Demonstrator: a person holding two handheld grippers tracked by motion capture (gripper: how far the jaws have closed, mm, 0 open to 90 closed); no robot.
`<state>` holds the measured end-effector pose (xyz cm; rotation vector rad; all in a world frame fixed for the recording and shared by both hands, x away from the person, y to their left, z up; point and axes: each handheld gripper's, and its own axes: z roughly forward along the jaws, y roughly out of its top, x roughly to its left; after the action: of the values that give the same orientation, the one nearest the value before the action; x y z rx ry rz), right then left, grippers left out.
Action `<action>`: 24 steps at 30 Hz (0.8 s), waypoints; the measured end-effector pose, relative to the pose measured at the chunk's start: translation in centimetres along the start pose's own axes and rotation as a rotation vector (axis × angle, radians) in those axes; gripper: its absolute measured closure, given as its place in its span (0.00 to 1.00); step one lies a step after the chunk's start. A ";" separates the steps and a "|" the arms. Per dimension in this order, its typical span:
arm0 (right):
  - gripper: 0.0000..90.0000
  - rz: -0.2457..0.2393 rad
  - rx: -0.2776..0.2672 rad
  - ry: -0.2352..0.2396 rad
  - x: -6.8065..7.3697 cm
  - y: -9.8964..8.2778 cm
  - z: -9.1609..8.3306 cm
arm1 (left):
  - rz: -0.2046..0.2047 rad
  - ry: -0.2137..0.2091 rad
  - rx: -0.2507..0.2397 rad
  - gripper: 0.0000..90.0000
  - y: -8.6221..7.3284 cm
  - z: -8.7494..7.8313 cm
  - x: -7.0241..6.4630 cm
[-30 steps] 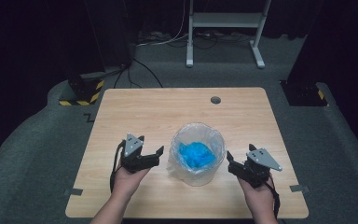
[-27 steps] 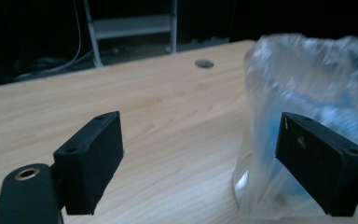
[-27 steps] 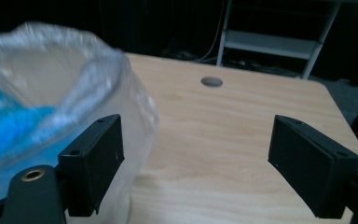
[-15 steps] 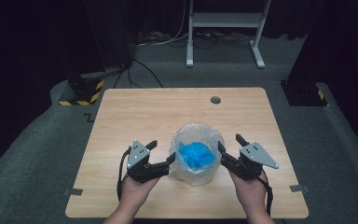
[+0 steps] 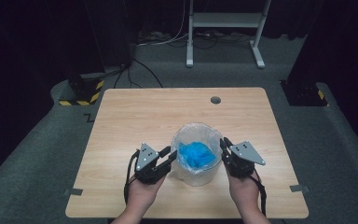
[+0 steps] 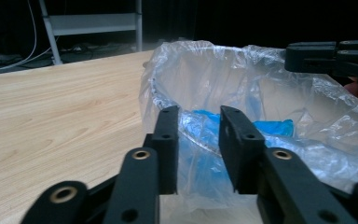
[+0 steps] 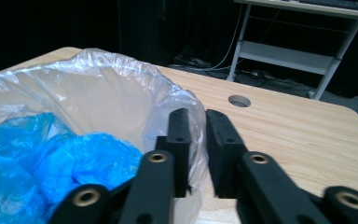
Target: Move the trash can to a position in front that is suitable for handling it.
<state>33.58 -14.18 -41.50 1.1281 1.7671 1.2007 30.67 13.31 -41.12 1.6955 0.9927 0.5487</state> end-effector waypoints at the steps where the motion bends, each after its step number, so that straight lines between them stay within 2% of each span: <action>1: 0.93 -0.003 -0.001 -0.004 0.0 0.0 0.0 | 0.004 -0.001 -0.002 0.80 0.0 0.0 -0.1; 4: 0.96 -0.012 -0.018 -0.016 0.1 0.0 -0.2 | 0.003 0.018 -0.015 0.87 0.0 0.0 -0.2; 6: 0.97 -0.011 -0.020 -0.016 0.1 0.1 -0.2 | 0.001 0.022 -0.021 0.89 0.0 0.0 -0.1; 7: 1.00 -0.017 -0.032 -0.023 0.1 0.1 -0.4 | -0.003 0.018 -0.025 0.93 0.0 0.0 0.0; 8: 1.00 -0.014 -0.031 -0.019 0.2 0.1 -0.4 | -0.002 0.019 -0.026 0.93 0.0 0.0 0.0; 10: 1.00 -0.019 -0.030 -0.014 0.3 0.1 -0.4 | 0.001 0.024 -0.033 1.00 0.0 0.0 0.0; 14: 1.00 -0.017 -0.049 -0.012 0.4 0.1 -0.6 | -0.005 0.017 -0.049 1.00 0.1 -0.1 0.2; 19: 1.00 -0.005 -0.091 -0.015 0.5 0.6 -1.4 | 0.014 0.022 -0.118 1.00 1.1 -0.9 0.0; 24: 1.00 0.007 -0.140 -0.019 0.4 1.4 -2.5 | 0.031 0.003 -0.177 1.00 2.3 -1.6 -0.5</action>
<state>31.57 -14.37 -39.46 1.0610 1.6388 1.2927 30.00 13.54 -38.34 1.5550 0.8943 0.6411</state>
